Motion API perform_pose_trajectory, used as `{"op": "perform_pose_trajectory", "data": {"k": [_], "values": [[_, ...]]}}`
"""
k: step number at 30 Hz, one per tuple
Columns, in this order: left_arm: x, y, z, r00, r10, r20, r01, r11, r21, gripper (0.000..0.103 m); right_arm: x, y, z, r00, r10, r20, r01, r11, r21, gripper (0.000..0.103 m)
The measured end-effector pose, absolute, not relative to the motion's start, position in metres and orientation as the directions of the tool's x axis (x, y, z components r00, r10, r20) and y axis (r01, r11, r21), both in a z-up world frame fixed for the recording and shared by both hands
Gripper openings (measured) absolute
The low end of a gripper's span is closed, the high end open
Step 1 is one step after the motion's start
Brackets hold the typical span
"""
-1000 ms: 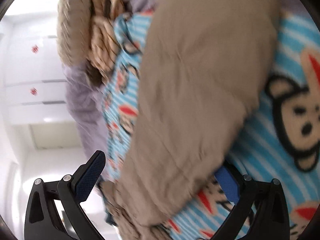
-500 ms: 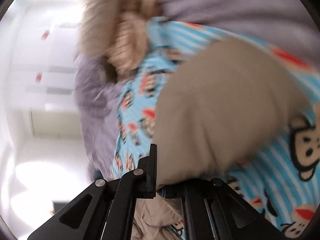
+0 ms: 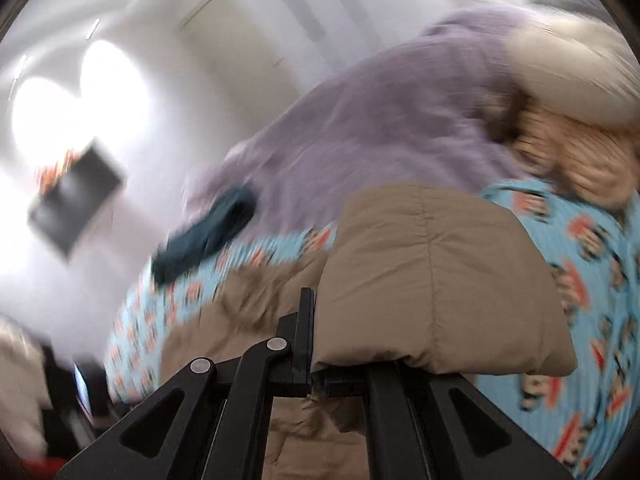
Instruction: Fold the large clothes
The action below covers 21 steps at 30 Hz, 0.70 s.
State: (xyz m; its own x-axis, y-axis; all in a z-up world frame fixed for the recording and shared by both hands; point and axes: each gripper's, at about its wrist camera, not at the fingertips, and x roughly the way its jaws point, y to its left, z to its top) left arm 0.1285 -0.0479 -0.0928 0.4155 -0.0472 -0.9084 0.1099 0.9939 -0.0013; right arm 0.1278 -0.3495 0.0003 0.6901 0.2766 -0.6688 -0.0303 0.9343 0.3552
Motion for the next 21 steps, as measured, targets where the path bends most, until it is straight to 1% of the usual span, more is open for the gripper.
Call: {"op": "perform_pose_trajectory", "data": {"k": [3,7,10,12,15,16,17,18,19,20,21], "values": [[0.139,-0.029,-0.097,0.424,-0.040,-0.905,0.079,0.997,-0.007,0.103,0.145,-0.282,-0.039,0.600,0.322,-0.732,-0.112,0.940,0.322,0.004],[0.152,-0.011,-0.108,0.431,-0.036,-0.902,0.070,0.998,-0.006,0.103,0.155,-0.227,-0.102,0.481,0.332,-0.812,-0.126,0.942,0.311,0.004],[0.160,-0.003,-0.119,0.416,-0.050,-0.908,0.066,0.998,-0.025,0.103,0.156,-0.211,-0.139,0.417,0.311,-0.854,-0.093,0.949,0.300,0.004],[0.163,0.000,-0.125,0.406,-0.063,-0.912,0.061,0.997,-0.042,0.103,0.153,-0.212,-0.154,0.385,0.299,-0.873,-0.063,0.952,0.298,0.006],[0.167,0.000,-0.132,0.396,-0.086,-0.914,0.062,0.996,-0.066,0.103,0.151,-0.217,-0.165,0.356,0.279,-0.892,-0.021,0.956,0.291,0.008],[0.168,-0.001,-0.134,0.395,-0.092,-0.914,0.064,0.995,-0.073,0.103,0.152,-0.218,-0.164,0.347,0.274,-0.897,-0.013,0.958,0.287,0.018],[0.169,-0.001,-0.135,0.394,-0.098,-0.914,0.067,0.995,-0.078,0.103,0.150,-0.221,-0.163,0.335,0.274,-0.902,-0.001,0.957,0.290,0.040],[0.169,-0.002,-0.136,0.395,-0.106,-0.912,0.070,0.994,-0.085,0.103,0.149,-0.223,-0.159,0.332,0.278,-0.902,0.010,0.955,0.298,0.053],[0.170,-0.002,-0.136,0.396,-0.115,-0.911,0.075,0.993,-0.092,0.103,0.147,-0.227,-0.155,0.335,0.293,-0.896,0.019,0.948,0.317,0.074],[0.171,-0.003,-0.137,0.396,-0.120,-0.910,0.079,0.992,-0.096,0.103,0.143,-0.231,-0.148,0.348,0.311,-0.885,0.030,0.939,0.342,0.077],[0.172,-0.003,-0.137,0.396,-0.127,-0.909,0.086,0.991,-0.101,0.103,0.139,-0.235,-0.142,0.361,0.321,-0.875,0.043,0.932,0.360,0.077]]}}
